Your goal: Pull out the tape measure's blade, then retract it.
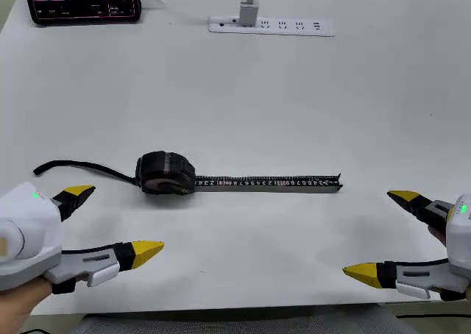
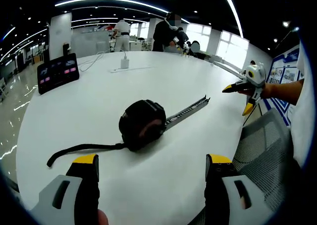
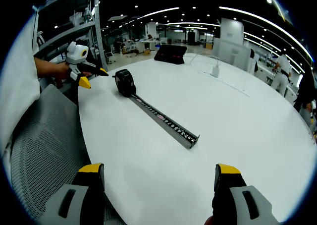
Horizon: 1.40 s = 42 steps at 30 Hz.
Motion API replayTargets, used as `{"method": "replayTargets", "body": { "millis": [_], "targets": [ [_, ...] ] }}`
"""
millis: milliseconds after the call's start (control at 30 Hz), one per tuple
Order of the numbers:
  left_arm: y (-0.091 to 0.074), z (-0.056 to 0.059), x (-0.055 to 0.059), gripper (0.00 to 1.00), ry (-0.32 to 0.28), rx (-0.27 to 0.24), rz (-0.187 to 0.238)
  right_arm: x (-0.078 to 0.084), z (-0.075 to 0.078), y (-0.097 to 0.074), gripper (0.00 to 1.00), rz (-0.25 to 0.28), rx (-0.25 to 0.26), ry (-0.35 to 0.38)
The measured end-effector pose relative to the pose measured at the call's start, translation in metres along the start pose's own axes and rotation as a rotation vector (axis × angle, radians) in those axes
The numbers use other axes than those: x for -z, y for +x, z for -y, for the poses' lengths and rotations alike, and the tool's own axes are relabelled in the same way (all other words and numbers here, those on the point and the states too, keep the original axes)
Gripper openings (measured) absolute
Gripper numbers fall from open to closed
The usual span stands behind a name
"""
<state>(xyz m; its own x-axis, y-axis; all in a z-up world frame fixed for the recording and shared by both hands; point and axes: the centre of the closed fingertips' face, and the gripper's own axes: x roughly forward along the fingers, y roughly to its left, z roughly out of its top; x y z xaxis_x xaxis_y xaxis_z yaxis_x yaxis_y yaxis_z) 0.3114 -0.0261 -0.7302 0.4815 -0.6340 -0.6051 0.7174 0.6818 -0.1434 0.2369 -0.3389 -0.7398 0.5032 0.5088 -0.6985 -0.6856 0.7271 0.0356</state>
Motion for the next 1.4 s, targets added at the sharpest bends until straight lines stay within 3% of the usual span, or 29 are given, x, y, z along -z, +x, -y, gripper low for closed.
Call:
{"method": "replayTargets", "body": {
  "millis": [533, 1100, 1267, 1400],
  "targets": [
    [0.034, 0.005, -0.024, 0.83, -0.036, -0.027, 0.026, 0.000, 0.003, -0.003, 0.90, -0.003, 0.005, 0.001],
    [0.048, 0.014, -0.026, 0.82, -0.064, -0.018, 0.026, 0.001, 0.007, -0.004, 0.89, 0.002, 0.006, 0.009],
    [0.049, 0.016, -0.025, 0.84, -0.053, -0.032, 0.022, 0.000, 0.007, -0.002, 0.89, -0.001, 0.004, 0.004],
    [0.051, 0.014, -0.029, 0.84, -0.079, -0.056, 0.032, -0.001, 0.008, -0.001, 0.89, 0.000, 0.002, -0.002]
  ]
}}
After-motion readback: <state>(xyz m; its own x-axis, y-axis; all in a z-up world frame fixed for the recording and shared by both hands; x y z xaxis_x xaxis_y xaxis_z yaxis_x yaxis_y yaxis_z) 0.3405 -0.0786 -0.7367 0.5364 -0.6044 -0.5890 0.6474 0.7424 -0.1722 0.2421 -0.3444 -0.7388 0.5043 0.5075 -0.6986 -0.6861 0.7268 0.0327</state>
